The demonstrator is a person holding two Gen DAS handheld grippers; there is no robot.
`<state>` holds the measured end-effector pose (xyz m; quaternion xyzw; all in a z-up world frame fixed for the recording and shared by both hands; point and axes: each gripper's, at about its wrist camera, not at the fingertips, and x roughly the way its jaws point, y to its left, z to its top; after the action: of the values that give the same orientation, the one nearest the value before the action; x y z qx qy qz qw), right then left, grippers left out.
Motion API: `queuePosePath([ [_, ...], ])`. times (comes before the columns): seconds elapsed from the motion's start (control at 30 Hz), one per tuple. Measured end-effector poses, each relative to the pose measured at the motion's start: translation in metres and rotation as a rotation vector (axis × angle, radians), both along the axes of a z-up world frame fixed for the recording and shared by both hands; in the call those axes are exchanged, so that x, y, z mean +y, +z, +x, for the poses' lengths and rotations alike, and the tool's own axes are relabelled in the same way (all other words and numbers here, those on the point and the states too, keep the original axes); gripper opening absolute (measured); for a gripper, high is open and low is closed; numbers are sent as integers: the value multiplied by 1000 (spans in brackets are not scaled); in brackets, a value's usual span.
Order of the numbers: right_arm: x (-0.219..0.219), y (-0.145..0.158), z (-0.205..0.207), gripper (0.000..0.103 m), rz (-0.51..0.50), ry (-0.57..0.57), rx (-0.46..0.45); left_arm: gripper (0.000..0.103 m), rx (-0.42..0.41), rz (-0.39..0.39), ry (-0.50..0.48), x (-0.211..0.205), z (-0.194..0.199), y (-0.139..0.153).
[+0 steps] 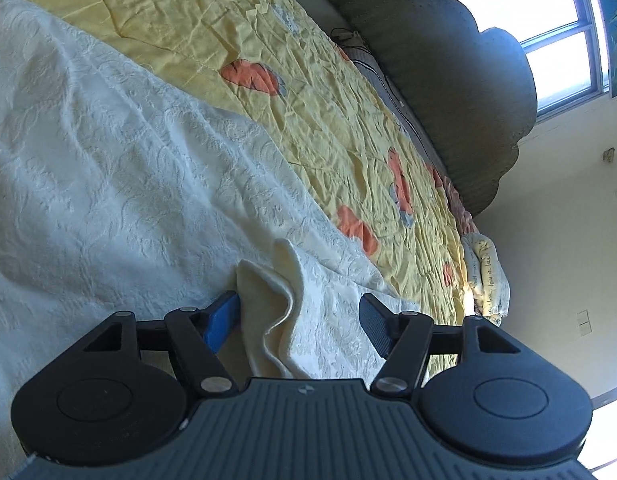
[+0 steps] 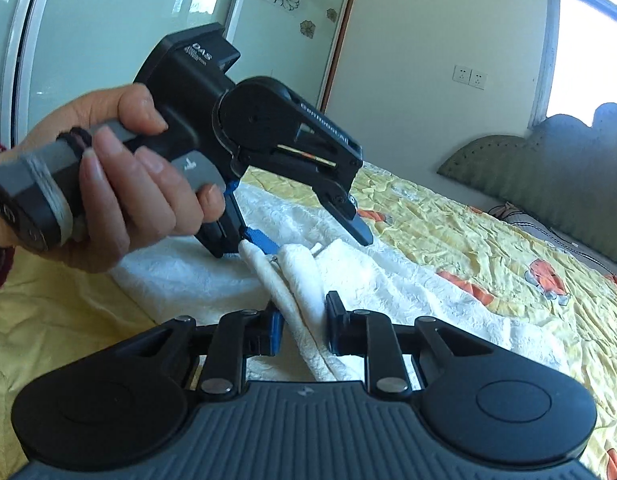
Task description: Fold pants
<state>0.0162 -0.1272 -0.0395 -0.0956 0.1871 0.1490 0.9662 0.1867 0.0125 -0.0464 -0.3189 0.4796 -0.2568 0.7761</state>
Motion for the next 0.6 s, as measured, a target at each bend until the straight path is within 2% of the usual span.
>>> queuePosePath([
  [0.07, -5, 8, -2, 21, 39, -19, -22, 56, 3, 9, -6, -4, 5, 3],
  [0.1, -8, 12, -2, 21, 52, -31, -36, 46, 7, 15, -7, -6, 8, 4],
  [0.13, -10, 17, -2, 20, 62, -44, -57, 29, -2, 15, -11, -8, 10, 6],
  [0.2, -13, 27, -2, 20, 75, -63, -108, 10, -55, 28, -43, -15, 14, 15],
  [0.27, -14, 34, 0, 20, 75, -62, -146, 10, -154, 78, -36, -22, 11, 26],
  [0.3, -11, 34, 5, 20, 48, -50, -139, 10, -218, 133, -32, -28, 8, 31],
  [0.37, -1, 24, 17, 20, -25, -10, -50, 10, -302, 267, -30, -39, 2, 32],
  [0.43, 12, 7, 26, 20, -94, 16, 58, 10, -316, 370, -59, -48, -4, 23],
  [0.47, 18, -2, 24, 20, -120, 29, 88, 13, -317, 393, -62, -49, -7, 20],
  [0.53, 25, -8, 14, 25, -170, 42, 86, 37, -328, 423, -52, -40, -14, 17],
  [0.6, 24, -5, 4, 30, -182, 61, 78, 42, -338, 429, -27, -27, -16, 19],
])
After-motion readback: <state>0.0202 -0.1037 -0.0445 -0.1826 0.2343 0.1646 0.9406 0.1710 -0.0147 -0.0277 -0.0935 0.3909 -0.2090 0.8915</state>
